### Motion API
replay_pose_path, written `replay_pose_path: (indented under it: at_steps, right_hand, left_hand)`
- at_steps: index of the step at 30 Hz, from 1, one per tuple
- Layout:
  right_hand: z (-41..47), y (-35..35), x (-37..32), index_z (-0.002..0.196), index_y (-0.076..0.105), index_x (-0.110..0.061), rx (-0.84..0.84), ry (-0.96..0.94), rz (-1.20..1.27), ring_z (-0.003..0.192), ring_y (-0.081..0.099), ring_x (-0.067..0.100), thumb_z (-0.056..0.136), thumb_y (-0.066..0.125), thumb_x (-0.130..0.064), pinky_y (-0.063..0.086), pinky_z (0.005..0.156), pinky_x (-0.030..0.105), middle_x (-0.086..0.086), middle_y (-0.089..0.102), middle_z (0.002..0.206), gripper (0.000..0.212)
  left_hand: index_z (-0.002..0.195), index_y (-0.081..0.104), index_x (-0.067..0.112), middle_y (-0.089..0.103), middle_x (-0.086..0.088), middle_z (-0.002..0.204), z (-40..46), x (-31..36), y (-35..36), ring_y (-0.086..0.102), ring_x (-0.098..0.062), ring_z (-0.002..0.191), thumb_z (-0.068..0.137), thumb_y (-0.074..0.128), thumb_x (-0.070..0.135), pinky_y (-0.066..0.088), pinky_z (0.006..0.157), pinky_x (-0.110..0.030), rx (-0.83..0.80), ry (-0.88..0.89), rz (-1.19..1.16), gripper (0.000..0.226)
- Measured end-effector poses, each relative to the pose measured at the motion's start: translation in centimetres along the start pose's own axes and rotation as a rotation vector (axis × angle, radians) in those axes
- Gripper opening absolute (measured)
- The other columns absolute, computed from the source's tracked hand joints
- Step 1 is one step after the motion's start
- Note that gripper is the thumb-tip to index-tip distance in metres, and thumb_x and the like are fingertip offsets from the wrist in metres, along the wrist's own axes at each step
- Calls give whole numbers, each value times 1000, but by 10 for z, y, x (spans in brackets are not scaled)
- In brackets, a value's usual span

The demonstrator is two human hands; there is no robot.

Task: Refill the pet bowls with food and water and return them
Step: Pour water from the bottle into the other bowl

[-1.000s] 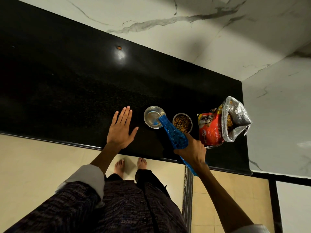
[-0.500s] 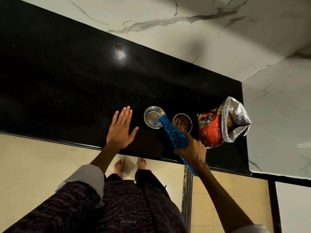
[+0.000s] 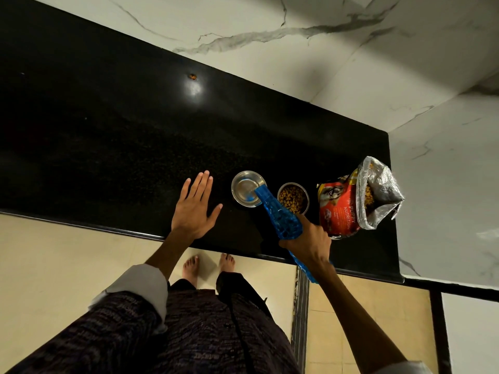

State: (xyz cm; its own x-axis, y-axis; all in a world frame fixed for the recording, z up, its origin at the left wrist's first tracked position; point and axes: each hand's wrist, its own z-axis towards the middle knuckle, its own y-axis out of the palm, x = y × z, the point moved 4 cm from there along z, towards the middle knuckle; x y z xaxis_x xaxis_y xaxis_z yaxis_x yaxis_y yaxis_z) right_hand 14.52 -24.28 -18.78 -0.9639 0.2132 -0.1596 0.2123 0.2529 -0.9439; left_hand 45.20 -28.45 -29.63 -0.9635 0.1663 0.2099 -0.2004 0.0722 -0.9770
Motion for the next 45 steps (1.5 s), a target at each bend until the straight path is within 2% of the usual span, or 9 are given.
replay_pose_path:
  at_steps: [16,45]
  right_hand:
    - [-1,0,-1,143,57,-24,7,-11,10,93,73,21,70,91,-52,62,78,40,3,76,112,85]
    - [0,1,-3,143,57,-26,-13,5,-12,92,74,23,69,90,-55,63,78,42,3,77,110,87]
  left_hand:
    - [163,14,6,6,-13,172,0,-1,1,4,-25,160,103,31,59,12,128,-50,0,-3,1,82]
    - [163,15,5,7,-13,172,0,0,0,6,-25,160,103,32,58,13,128,-51,12,4,-22,82]
